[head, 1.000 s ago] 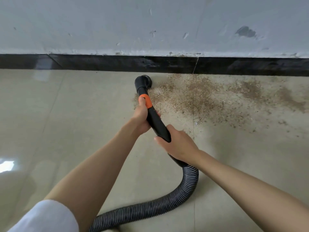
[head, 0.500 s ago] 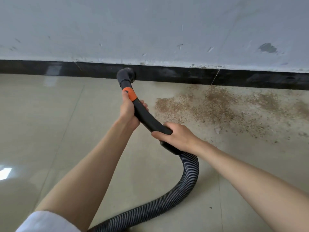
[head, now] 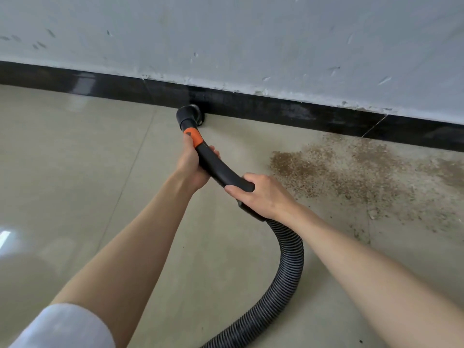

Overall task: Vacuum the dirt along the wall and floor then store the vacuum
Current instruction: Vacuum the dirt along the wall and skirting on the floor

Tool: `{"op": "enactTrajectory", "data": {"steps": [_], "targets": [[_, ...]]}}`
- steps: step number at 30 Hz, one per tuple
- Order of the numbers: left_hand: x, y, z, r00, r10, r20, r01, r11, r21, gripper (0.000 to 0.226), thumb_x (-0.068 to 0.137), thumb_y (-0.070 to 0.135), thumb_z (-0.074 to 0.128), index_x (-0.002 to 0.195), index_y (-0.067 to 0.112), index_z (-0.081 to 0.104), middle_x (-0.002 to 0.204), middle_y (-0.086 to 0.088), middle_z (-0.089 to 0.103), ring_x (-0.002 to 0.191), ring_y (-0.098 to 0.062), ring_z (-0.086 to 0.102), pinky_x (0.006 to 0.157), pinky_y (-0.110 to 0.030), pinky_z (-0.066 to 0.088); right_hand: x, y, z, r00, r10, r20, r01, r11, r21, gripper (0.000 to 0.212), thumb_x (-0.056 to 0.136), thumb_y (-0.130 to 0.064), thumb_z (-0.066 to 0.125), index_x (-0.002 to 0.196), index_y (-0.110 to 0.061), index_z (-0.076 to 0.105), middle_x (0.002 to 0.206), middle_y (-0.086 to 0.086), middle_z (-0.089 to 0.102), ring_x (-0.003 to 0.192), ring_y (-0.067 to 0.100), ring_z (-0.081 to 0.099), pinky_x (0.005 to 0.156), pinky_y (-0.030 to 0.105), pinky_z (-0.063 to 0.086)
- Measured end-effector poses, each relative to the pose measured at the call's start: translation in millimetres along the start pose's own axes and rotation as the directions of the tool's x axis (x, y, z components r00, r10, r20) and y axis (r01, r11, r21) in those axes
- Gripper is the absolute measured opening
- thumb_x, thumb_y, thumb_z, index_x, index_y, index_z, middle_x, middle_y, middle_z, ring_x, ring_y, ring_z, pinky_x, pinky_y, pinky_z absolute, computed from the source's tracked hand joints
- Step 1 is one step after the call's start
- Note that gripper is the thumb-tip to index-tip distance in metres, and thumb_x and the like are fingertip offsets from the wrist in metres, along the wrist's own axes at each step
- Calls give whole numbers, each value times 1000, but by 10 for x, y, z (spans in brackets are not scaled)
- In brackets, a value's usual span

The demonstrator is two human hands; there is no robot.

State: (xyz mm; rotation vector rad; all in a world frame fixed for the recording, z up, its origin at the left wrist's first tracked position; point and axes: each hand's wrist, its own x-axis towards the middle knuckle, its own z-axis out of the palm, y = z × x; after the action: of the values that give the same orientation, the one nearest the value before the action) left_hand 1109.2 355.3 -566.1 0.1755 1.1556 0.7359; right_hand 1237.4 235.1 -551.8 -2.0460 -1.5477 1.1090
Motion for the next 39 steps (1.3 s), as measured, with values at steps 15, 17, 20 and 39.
{"op": "enactTrajectory", "data": {"steps": [15,17,20,39], "targets": [[-182,-815,486,1000,0,21,-6,953,303,54,92,63,35,94,11,48,68,-4,52,60,-17,53,61,-31,48,-702,570,-85,975,155,-160,-148,987,55,46,83,-65,54,80,-19,58,71,-1,69,68,19,64,65,39,53],[-246,-998,608,997,-33,72,5,933,359,55,93,63,33,95,10,47,69,-4,51,60,-17,53,60,-31,47,-878,698,-110,960,203,-191,-187,977,99,43,83,-62,56,76,-20,57,68,-2,68,67,18,64,66,40,53],[-360,-1220,786,985,-97,145,22,893,450,55,94,62,31,90,10,48,70,-5,49,61,-18,51,58,-31,47,-1087,889,-154,938,266,-222,-217,951,219,37,84,-55,61,71,-20,57,66,-1,67,65,18,64,67,41,52],[-789,-1611,282,999,-29,17,20,921,389,57,93,62,34,118,11,42,65,-5,50,53,-18,53,57,-31,47,-1718,869,56,972,204,-114,-198,978,63,42,85,-62,56,85,-20,58,79,-2,71,77,21,64,71,36,51]]}}
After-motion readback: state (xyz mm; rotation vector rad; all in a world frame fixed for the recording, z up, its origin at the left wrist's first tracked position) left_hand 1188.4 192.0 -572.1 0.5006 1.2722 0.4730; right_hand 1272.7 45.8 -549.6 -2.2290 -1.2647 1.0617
